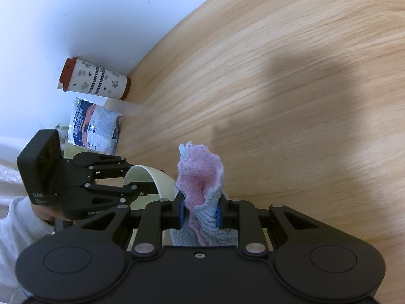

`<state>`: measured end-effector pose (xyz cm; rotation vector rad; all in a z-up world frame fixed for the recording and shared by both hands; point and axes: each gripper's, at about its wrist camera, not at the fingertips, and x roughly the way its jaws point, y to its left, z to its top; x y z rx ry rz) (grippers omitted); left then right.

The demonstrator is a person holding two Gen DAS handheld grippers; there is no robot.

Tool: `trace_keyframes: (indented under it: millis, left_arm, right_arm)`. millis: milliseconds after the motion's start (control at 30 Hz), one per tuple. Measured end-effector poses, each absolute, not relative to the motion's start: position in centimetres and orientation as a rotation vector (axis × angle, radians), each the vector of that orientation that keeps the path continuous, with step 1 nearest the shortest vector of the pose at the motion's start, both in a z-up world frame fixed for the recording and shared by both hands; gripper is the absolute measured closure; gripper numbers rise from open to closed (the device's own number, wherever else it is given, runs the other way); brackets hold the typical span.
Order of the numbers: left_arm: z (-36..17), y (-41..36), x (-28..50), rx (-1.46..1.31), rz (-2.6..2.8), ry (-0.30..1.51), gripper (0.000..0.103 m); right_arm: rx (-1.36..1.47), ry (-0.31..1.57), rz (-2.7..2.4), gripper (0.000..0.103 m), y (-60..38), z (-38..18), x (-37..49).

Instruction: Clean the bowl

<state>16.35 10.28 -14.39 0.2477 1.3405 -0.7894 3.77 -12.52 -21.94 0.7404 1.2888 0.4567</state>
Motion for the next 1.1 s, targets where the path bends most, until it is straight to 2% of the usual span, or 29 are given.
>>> trace_keyframes:
  millis: [100, 267, 400, 567, 667, 1067, 1100]
  left_arm:
    - [-14.1, 11.1, 15.9, 0.185, -0.706, 1.315, 0.089]
    - [-14.3, 13.7, 13.1, -0.104, -0.451, 1.33, 0.094]
    - [-14.3, 14.9, 11.0, -0.271, -0.299, 1.346, 0.093]
    - [-13.8, 14.2, 9.1, -0.238, -0.297, 1.332, 0.089]
    - [-13.1, 15.1, 9.3, -0.225, -0.307, 1.31, 0.067]
    - [-13.8, 14.9, 13.1, -0.072, -0.509, 1.322, 0.068]
    - [-14.0, 14.8, 13.1, -0.074, -0.52, 1.33, 0.072]
  right_arm:
    - [0.744, 1.29, 0.442, 0.078, -13.0, -22.0, 3.5]
    - [0.737, 1.274, 0.429, 0.078, -13.2, -21.6, 3.6]
    - [0.719, 1.265, 0.439, 0.078, -12.8, -21.2, 3.9]
    - [0.704, 1.264, 0.472, 0.078, -11.9, -20.9, 4.3]
    - [0.685, 1.263, 0.477, 0.078, -11.6, -20.9, 4.6]
    - [0.712, 1.266, 0.485, 0.078, -11.4, -20.9, 5.6]
    - [0.722, 1.269, 0.482, 0.078, -11.5, -21.0, 5.6]
